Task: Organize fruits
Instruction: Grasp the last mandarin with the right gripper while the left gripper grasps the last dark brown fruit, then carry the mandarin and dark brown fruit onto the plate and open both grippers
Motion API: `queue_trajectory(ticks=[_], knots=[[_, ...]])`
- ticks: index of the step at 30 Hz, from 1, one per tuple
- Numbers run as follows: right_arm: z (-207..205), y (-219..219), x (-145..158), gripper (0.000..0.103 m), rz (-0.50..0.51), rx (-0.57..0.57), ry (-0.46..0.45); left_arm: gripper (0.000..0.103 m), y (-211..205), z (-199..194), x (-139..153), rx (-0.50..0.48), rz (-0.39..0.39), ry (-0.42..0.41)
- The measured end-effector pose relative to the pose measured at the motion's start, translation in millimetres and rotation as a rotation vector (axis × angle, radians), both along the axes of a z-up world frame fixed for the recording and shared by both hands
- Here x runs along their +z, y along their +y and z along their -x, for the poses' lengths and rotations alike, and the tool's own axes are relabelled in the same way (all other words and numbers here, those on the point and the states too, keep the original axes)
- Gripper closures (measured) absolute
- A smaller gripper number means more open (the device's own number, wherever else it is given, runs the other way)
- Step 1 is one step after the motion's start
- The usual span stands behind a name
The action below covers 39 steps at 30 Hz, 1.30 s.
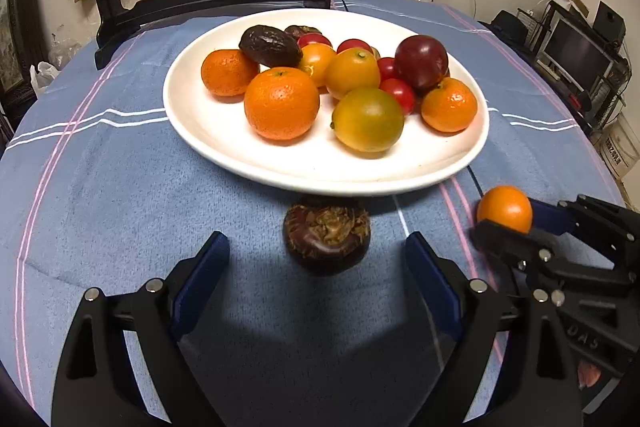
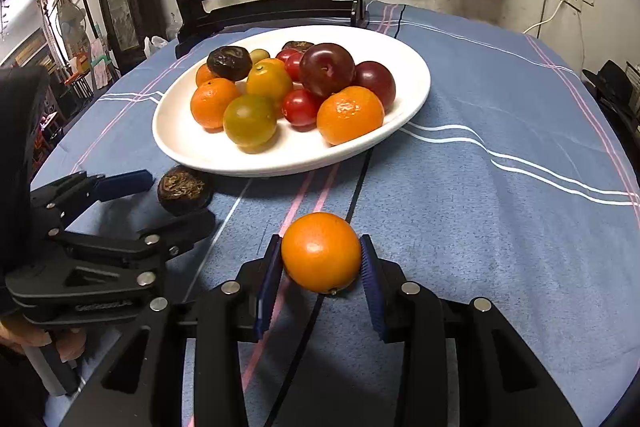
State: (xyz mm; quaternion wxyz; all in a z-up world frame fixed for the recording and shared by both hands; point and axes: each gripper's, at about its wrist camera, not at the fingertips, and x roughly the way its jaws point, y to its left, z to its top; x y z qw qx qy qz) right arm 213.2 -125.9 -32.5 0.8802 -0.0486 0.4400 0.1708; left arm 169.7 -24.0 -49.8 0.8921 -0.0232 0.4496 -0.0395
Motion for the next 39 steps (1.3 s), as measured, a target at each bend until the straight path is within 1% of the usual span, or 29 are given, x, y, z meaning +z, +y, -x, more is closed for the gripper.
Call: queue_trajectory(ticks=[1,3,5,6,9,13,15,17,19,20,23,25,29,32,34,35,39], knots=[[0,0,0,0.064,0.0,0.0,-0.001,0.021,0,-1,0,0.006,-0.007,-0.001],[0,-1,0,0.064,-0.004,-0.002,-0.001,0.05,0,-3,2,0.021,-0.028,-0.014],[0,-1,0,0.064,-0.007,-0.003,-0.001,0.061,-2,-3,4,-0.009,-0.022,-0.021],[0,-2,0,0.064,-0.005,-0.003,0.0,0.061,-4,-2,4,-0.011,-0.04,-0.024],[1,-2,0,0.064,0.0,0.0,-0.003,0.061,-3,0,5,-0.016,-0.046,-0.021],[1,-2,1,0.064,-0.007,-0.002,-0.004,0.061,5,6,10,-0.019,0.01,-0.004],[3,-4,3,0.064,-0.013,-0.004,-0.006,0.061,12,10,20,0.0,0.041,-0.033],[5,-5,6,0.064,-0.021,-0.003,-0.012,0.061,18,12,26,0.002,0.077,-0.04],[8,-6,11,0.064,-0.043,0.006,-0.014,0.061,21,15,32,0.013,0.079,-0.051],[9,-6,16,0.064,-0.06,0.009,-0.017,0.061,21,16,36,0.012,0.079,-0.056],[11,-7,28,0.064,-0.107,0.02,-0.037,0.061,23,19,53,-0.005,0.115,-0.088],[11,-6,42,0.064,-0.127,0.023,-0.082,0.061,22,15,63,-0.019,0.139,-0.091],[-1,5,63,0.064,-0.115,0.051,-0.146,0.061,19,-4,78,-0.018,0.134,-0.099],[-23,14,71,0.064,-0.093,0.048,-0.179,0.061,25,-25,84,0.002,0.157,-0.092],[-40,22,73,0.064,-0.062,0.043,-0.197,0.061,28,-43,88,0.014,0.185,-0.08],[-46,26,72,0.064,-0.049,0.043,-0.205,0.061,30,-52,89,0.021,0.185,-0.075],[-72,40,63,0.064,-0.023,0.064,-0.195,0.061,30,-86,90,0.05,0.156,-0.074]])
